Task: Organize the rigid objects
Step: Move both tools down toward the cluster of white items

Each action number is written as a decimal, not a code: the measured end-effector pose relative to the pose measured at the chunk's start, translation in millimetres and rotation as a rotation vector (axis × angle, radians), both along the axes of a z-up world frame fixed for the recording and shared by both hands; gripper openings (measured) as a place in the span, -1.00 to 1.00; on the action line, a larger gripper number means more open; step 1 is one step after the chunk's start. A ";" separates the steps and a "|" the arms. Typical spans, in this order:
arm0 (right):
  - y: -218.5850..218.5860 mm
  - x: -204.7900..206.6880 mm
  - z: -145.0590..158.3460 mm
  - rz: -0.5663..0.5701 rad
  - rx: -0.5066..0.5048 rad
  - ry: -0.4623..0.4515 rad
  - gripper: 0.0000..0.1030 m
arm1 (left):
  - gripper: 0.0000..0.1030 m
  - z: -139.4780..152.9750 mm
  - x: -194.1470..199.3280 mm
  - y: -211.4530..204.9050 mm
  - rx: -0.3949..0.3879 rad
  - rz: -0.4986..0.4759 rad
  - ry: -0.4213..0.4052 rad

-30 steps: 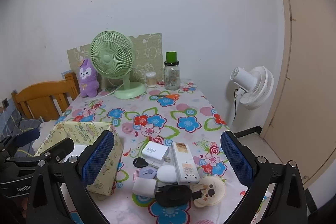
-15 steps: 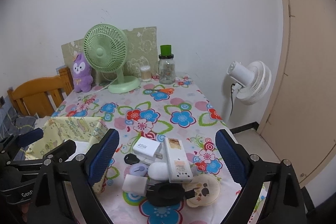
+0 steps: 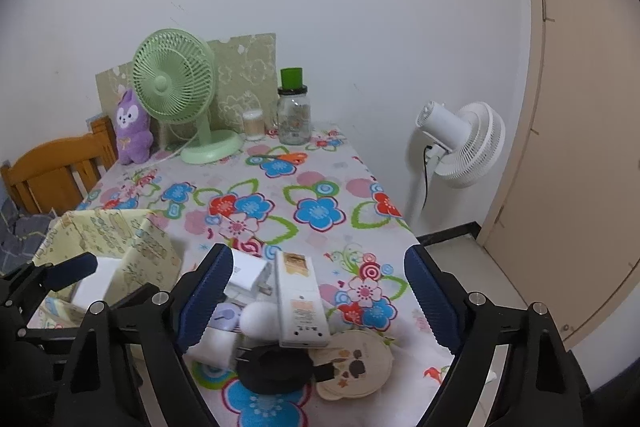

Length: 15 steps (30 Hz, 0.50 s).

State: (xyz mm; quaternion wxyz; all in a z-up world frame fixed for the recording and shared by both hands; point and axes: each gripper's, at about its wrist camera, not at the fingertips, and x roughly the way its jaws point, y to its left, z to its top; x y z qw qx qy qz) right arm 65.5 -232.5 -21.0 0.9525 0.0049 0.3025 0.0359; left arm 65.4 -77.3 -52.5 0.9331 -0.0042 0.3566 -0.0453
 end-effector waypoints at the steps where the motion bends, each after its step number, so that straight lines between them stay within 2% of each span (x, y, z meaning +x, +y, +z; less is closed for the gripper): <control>1: -1.7 1.1 -1.5 -0.001 0.000 0.004 0.73 | 0.58 -2.0 1.6 -4.6 0.000 -0.012 0.007; 7: -11.4 10.0 -15.2 0.001 0.008 0.039 0.68 | 0.54 -12.4 9.5 -27.1 -0.017 -0.063 0.047; 15: -17.3 23.7 -34.2 0.015 0.014 0.085 0.68 | 0.51 -29.4 20.7 -45.2 0.009 -0.065 0.083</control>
